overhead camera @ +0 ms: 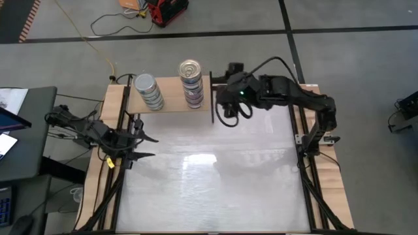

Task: Stack canned seafood by type on shelf
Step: Return to Home Position

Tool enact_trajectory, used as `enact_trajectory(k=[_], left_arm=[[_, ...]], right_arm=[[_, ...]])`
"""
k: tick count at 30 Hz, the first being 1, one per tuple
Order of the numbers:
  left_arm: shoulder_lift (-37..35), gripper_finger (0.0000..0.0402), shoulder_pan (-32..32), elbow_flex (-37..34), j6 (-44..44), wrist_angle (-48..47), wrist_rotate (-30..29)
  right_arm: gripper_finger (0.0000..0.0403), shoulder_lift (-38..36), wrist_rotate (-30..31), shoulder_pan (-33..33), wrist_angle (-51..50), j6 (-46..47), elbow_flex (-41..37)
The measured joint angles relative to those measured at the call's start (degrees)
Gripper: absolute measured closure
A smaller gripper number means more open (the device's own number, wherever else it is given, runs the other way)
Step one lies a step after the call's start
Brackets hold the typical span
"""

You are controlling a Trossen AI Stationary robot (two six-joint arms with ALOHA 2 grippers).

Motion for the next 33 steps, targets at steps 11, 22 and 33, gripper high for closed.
enact_trajectory(k=[11, 22, 33], left_arm=[[-4.65, 0.0187, -2.75, -0.96, -0.59, -0.52, -0.17], [-8.28, 0.0187, -8.35, -1.36, 0.69, -0.85, -2.60], [-7.58, 0.0187, -11.16, -2.20, 0.34, -2.50, -0.82]], right_arm=[[0.0085, -6.52, -6.90, 6.65, -15.31, 28.57, -2.61], [0.0085, -25.04, 1.38, 16.67, 4.57, 37.72, -33.24], [0.0085, -43.92, -7.35, 13.53, 36.83, 39.37, -70.71]])
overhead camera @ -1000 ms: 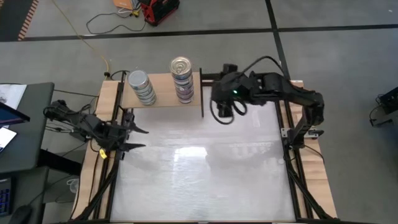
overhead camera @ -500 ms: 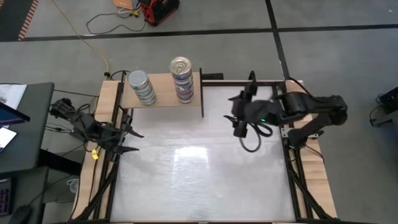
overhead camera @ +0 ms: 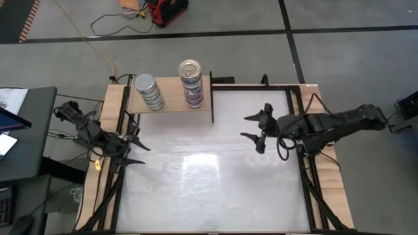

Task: Stack canned seafood by type on shelf
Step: Return to Home Position

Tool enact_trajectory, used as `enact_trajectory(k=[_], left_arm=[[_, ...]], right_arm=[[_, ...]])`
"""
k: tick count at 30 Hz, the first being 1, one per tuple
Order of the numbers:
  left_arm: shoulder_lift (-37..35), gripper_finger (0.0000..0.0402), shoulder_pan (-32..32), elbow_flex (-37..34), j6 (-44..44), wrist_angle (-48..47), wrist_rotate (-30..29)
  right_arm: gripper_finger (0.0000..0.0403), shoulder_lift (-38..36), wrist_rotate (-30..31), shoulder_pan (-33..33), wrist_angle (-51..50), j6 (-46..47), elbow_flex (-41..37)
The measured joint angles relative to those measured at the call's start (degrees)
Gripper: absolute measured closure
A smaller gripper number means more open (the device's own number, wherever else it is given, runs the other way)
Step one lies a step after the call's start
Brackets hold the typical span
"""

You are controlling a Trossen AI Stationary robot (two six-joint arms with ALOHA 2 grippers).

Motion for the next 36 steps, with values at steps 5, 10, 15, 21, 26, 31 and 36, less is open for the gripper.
enact_trajectory(k=[5, 10, 15, 21, 26, 31, 36], left_arm=[[-0.82, 0.0187, 0.02, -4.16, 2.24, 3.28, 0.65], [-4.23, 0.0187, 0.04, -6.31, 2.19, 4.55, 3.24], [-11.07, 0.0187, 0.04, -9.78, 1.63, 4.07, 3.67], [-14.52, 0.0187, 0.11, -12.29, 0.90, 2.12, 1.23], [-14.64, 0.0187, 0.12, -12.25, 0.21, 0.82, 0.45], [-14.66, 0.0187, 0.13, -13.38, -0.33, 0.12, 1.05], [-14.64, 0.0187, 0.13, -18.32, -0.52, 4.34, -0.39]], right_arm=[[0.0085, -5.26, -4.35, -3.22, 13.94, 0.57, -13.02], [0.0085, -9.18, -8.81, -4.79, 24.40, 1.74, -22.16], [0.0085, -12.23, -11.50, -4.69, 38.31, 1.41, -30.63], [0.0085, -13.97, -12.34, -4.74, 47.64, 2.13, -37.75], [0.0085, -13.96, -12.38, -4.74, 52.86, 2.78, -41.68], [0.0085, -13.96, -12.43, -4.74, 62.57, 2.83, -47.86], [0.0085, -13.78, -12.41, -4.74, 75.96, 2.82, -55.07]])
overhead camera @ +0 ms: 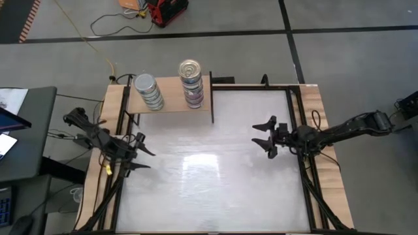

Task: Stack canned seafood by type on shelf
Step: Return to Home Position

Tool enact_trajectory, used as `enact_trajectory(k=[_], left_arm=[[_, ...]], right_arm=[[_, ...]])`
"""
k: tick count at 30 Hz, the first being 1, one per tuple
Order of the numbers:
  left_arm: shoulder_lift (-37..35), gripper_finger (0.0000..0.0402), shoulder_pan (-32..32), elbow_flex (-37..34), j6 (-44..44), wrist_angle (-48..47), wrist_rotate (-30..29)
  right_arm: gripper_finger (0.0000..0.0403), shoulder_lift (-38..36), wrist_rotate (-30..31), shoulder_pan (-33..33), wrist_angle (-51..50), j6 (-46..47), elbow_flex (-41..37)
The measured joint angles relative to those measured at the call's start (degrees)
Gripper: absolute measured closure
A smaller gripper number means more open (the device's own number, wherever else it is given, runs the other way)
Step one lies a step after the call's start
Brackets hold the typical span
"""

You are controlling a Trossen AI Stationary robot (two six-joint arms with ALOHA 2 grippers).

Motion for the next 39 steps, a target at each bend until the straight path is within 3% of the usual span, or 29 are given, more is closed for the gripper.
enact_trajectory(k=[12, 21, 28, 34, 39], left_arm=[[0.00, 0.0187, 3.15, -9.19, -1.53, 14.13, 0.39], [0.26, 0.0187, 5.88, -9.68, -7.04, 10.82, 4.56], [0.22, 0.0187, 5.97, -9.77, -3.89, 11.45, -1.52], [0.22, 0.0187, 5.97, -9.82, -2.54, 11.46, -1.87], [0.22, 0.0187, 5.95, -9.82, -0.42, 11.46, -1.87]], right_arm=[[0.0085, 2.45, -0.02, -0.02, -0.21, 0.47, 0.06], [0.0085, 7.97, 2.28, -0.04, -0.04, 6.58, 0.04], [0.0085, 9.32, 2.28, 0.26, -2.13, 13.92, 0.02], [0.0085, 9.36, 3.40, 2.50, -7.74, 21.48, 0.02], [0.0085, 9.36, 3.94, 3.54, -7.59, 22.00, 0.02]])
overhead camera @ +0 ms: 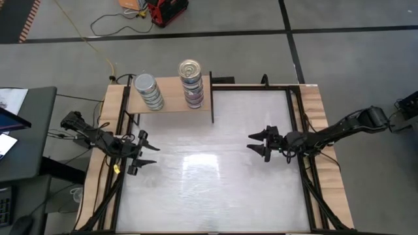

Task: Stack canned seafood by type on shelf
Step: Return to Home Position

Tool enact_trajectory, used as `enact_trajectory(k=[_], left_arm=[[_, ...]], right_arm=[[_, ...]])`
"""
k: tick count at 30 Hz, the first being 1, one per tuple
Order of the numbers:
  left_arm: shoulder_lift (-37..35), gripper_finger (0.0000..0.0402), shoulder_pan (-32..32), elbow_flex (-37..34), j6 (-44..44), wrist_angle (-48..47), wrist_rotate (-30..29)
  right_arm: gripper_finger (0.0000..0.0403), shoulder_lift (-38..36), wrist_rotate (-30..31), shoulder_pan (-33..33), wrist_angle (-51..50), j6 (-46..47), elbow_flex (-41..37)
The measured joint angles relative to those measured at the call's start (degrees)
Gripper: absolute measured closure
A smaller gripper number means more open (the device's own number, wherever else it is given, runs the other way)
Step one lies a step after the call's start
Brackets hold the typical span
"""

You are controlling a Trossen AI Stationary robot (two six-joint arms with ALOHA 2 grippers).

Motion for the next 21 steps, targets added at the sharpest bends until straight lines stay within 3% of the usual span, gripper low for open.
enact_trajectory(k=[21], left_arm=[[0.00, 0.0187, 0.00, -0.07, 0.68, -0.04, -0.02]], right_arm=[[0.0085, 0.00, 0.04, -0.09, -9.22, -0.14, -0.02]])
